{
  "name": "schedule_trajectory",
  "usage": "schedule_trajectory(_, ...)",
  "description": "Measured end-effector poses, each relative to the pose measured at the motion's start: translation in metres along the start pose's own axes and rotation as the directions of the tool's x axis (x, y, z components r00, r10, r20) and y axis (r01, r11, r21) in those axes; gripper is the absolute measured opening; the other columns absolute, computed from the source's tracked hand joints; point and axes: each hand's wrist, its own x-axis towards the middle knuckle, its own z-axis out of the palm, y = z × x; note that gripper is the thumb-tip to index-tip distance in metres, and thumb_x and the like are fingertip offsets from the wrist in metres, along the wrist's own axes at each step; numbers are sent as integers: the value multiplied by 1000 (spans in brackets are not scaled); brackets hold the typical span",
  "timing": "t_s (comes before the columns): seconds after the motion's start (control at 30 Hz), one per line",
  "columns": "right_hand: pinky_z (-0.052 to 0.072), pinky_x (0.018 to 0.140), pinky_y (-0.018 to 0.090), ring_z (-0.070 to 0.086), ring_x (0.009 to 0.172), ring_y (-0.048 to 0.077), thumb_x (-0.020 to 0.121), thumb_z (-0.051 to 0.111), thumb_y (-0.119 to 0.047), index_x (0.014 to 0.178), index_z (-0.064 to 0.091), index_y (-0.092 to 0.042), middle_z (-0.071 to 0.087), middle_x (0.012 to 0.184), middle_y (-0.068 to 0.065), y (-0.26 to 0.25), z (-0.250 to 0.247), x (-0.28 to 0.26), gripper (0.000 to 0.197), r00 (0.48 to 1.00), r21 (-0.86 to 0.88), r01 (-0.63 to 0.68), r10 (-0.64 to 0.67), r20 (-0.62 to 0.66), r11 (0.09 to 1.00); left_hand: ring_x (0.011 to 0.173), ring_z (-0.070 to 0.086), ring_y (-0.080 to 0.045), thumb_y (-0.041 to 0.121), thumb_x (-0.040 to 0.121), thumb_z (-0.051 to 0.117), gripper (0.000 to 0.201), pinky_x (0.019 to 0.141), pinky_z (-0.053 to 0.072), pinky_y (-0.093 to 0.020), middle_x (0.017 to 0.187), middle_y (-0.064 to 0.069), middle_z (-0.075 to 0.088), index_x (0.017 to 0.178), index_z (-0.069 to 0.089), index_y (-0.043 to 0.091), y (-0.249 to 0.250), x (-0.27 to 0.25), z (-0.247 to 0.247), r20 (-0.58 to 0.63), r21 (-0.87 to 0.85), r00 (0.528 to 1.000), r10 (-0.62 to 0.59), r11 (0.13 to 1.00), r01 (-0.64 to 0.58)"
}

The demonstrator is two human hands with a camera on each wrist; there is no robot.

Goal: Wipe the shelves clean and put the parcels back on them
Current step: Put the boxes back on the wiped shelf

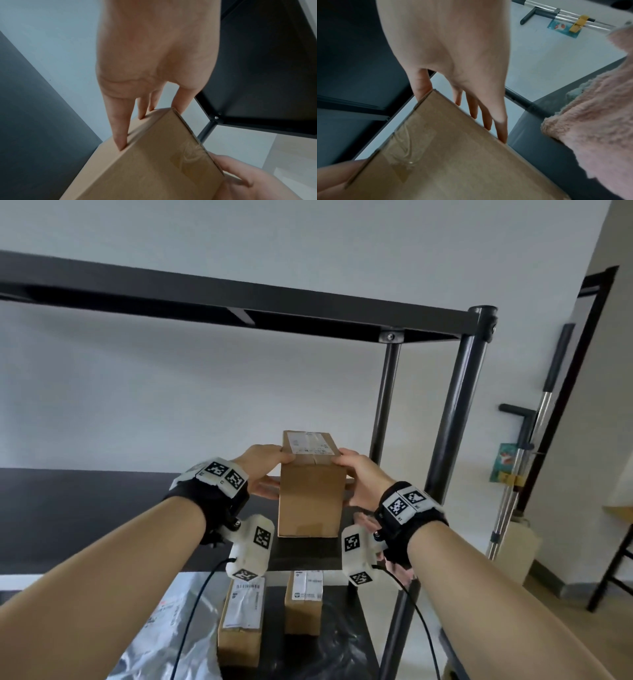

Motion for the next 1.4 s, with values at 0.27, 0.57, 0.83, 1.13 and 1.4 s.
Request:
schedule_trajectory(0.27, 38, 101, 43, 39, 130, 24, 90, 58, -22, 141, 43, -23, 44, 140, 3, -12, 2, -12, 52, 985, -154, 64, -87, -149, 986, 116, 57, -30, 29, 95, 54, 34, 89, 54, -43, 131, -9, 52, 124, 54, 12, -6, -28, -1, -37, 19, 998, 45, 999, -44)
schedule_trajectory(0.57, 29, 95, 21, 41, 130, 19, 92, 58, -16, 133, 54, -9, 48, 140, 4, -47, 66, -81, 42, 950, -606, 171, -294, -108, 777, 132, 42, -25, 25, 97, 49, 46, 105, 35, -31, 145, -9, 42, 141, 41, 12, -17, -94, -54, -141, 521, 965, 223, 845, -119)
schedule_trajectory(0.83, 30, 106, 25, 42, 133, 21, 90, 60, -19, 132, 55, -8, 49, 142, 5, -10, 212, -128, 44, 969, -810, 194, -238, 69, 553, 131, 41, -27, 10, 101, 30, 36, 107, 37, -37, 140, -11, 45, 131, 50, 7, -83, -192, -147, -73, 872, 968, 240, 486, -55)
schedule_trajectory(1.13, 34, 106, 27, 44, 132, 24, 92, 56, -20, 137, 50, -12, 46, 145, 7, 76, 394, -168, 46, 953, -862, 299, -76, 294, 409, 136, 36, -22, 21, 98, 39, 43, 113, 27, -32, 149, -4, 37, 141, 39, 17, -208, -306, -282, -328, 865, 938, 113, 436, 250)
schedule_trajectory(1.4, 38, 106, 32, 46, 130, 28, 95, 50, -18, 137, 50, -12, 48, 143, 10, 143, 533, -176, 42, 874, -820, 421, 69, 481, 387, 115, 56, -28, 17, 94, 40, 35, 96, 47, -35, 127, -6, 57, 125, 55, 10, -292, -376, -374, -452, 804, 888, -82, 393, 446)
